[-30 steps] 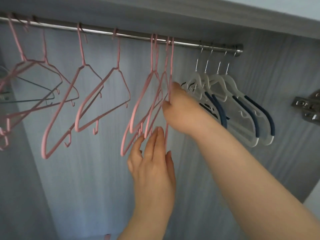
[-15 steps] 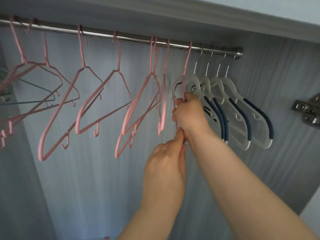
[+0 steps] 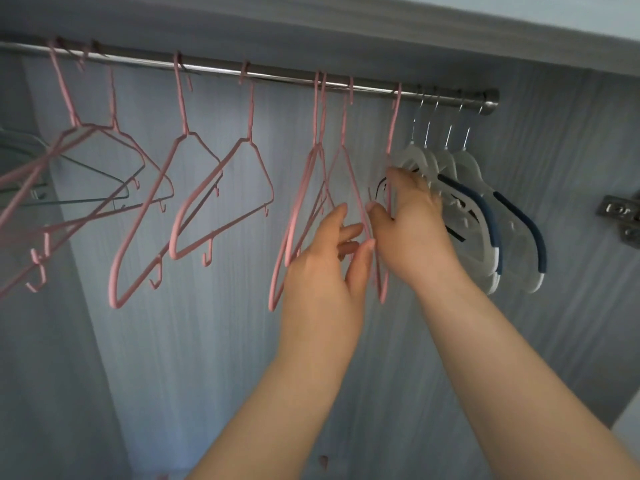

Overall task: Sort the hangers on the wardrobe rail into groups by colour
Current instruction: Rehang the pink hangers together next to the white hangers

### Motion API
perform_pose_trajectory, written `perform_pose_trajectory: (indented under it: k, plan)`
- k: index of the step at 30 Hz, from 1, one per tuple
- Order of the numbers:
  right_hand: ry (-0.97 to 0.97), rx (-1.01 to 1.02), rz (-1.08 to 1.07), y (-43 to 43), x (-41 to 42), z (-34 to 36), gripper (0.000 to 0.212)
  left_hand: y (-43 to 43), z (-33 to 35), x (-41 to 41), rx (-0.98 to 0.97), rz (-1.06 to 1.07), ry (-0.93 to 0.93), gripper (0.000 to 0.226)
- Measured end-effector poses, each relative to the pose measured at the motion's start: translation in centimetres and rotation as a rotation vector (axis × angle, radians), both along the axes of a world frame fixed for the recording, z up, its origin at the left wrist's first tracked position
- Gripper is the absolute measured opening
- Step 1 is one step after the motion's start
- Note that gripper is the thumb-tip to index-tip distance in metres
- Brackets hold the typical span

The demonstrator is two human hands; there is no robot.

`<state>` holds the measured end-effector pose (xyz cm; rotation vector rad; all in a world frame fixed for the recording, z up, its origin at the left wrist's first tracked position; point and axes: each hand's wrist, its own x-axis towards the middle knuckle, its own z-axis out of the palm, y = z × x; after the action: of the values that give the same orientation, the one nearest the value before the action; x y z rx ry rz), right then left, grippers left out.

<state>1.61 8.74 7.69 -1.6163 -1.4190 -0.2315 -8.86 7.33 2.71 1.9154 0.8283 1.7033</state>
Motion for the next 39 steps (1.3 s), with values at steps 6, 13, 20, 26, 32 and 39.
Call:
perform_pose_trajectory:
  k: [6, 13, 20, 26, 32, 39]
  plan:
    - [0.14, -0.017, 0.115, -0.8, 0.4, -0.8, 0.044, 1.5, -1.3, 1.6, -0.154, -0.098, 0.107, 0.048]
    - [0.198, -0.061, 0.181, -1.5, 0.3, -1.5, 0.04, 1.2, -1.6, 2.7, -0.11, -0.07, 0.098, 0.028]
    - [0.237, 0.004, 0.267, -1.8, 0.4, -1.5, 0.038, 1.5, 1.9, 4.2, 0.025, 0.198, 0.058, 0.026]
    - [0.252, 0.01, 0.358, -2.9, 0.9, -1.7, 0.041, 4.3, 4.7, 4.6, 0.042, 0.345, 0.087, 0.029]
    - [0.299, -0.062, 0.442, -4.2, 1.5, -3.1, 0.042, 7.7, 3.2, 2.5, -0.014, 0.476, 0.139, 0.045]
    - [0.323, -0.246, 0.453, -2.0, 1.6, -8.6, 0.043, 6.4, -3.1, 0.2, 0.023, 0.431, 0.189, 0.035]
